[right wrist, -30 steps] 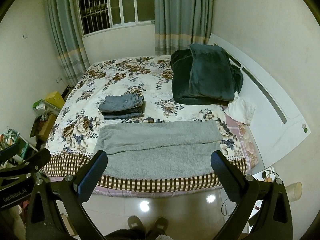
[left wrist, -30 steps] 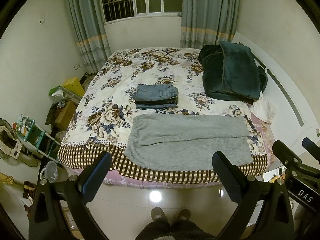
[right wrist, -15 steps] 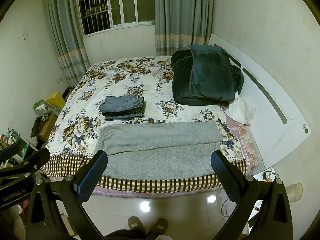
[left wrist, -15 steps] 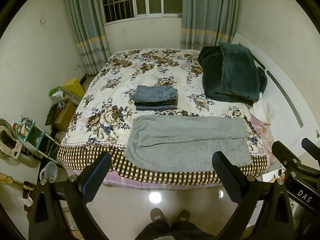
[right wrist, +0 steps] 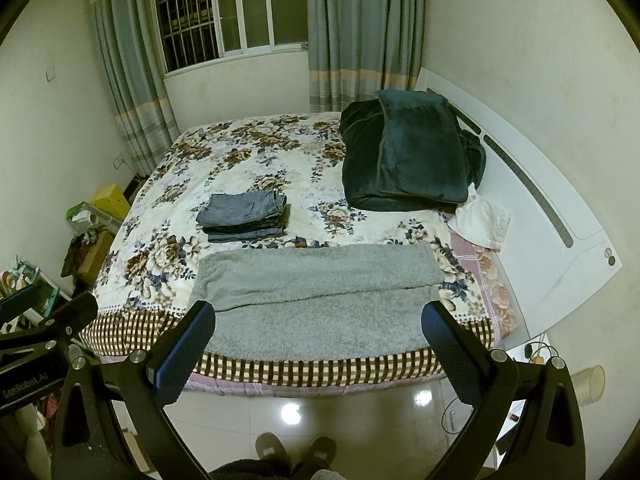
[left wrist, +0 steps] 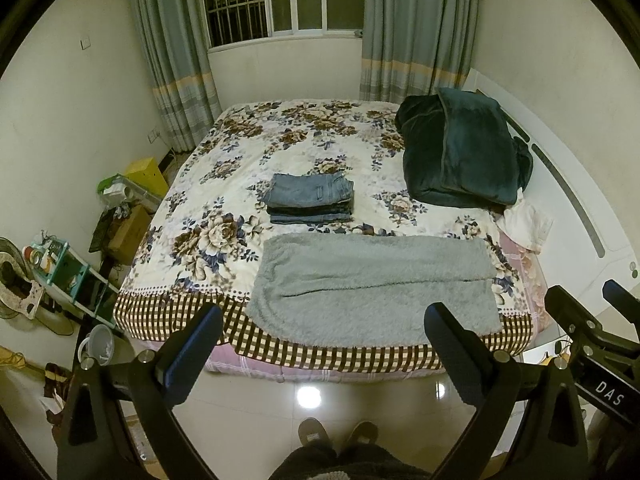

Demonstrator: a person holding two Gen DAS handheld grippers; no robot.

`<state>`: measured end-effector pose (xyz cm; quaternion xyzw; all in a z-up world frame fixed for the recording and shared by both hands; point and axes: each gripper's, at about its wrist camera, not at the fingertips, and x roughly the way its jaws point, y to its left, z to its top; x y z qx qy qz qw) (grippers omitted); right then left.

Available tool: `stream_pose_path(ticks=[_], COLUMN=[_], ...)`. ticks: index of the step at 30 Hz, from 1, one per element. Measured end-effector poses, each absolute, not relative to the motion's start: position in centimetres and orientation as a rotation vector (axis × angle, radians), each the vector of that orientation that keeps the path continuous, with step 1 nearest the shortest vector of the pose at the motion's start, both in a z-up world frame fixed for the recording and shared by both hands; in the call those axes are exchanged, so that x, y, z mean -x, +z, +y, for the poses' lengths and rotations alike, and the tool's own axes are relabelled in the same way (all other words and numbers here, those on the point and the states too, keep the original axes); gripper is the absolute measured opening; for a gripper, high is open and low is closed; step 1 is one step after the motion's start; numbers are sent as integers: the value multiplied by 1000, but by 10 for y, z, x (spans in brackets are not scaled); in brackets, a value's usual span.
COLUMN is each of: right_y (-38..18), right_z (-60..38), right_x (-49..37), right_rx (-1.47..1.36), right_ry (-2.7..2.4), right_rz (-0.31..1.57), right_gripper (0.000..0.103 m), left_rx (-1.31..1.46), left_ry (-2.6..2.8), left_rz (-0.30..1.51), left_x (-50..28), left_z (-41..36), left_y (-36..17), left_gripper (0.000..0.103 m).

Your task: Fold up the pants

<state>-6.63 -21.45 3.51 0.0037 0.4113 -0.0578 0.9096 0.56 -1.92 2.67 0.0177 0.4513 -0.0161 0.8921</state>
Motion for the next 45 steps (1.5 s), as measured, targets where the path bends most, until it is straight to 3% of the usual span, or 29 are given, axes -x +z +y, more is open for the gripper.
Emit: stream_pose_path(ticks=[17,27,35,45], right_y=[51,18,-58,-237], right_z=[-221,-266,-323,-438], right_x=[54,22,-75,-283], right_rx=[-24,-50,-104,-336], right_ry=[-103,-110,-234,-425], right_rz=[877,894,957,1143], right_gripper=[103,103,103,103], left_rx=[-26,-3,-45,111], left_ry=[-21,70,186,297], left_rz=[952,922,1013,1373], left_x=[-14,-45,-162,-368], left_z=[-33,-50,-59,-51], left_y=[31,4,-82,-284], left_gripper=[103,103,103,103])
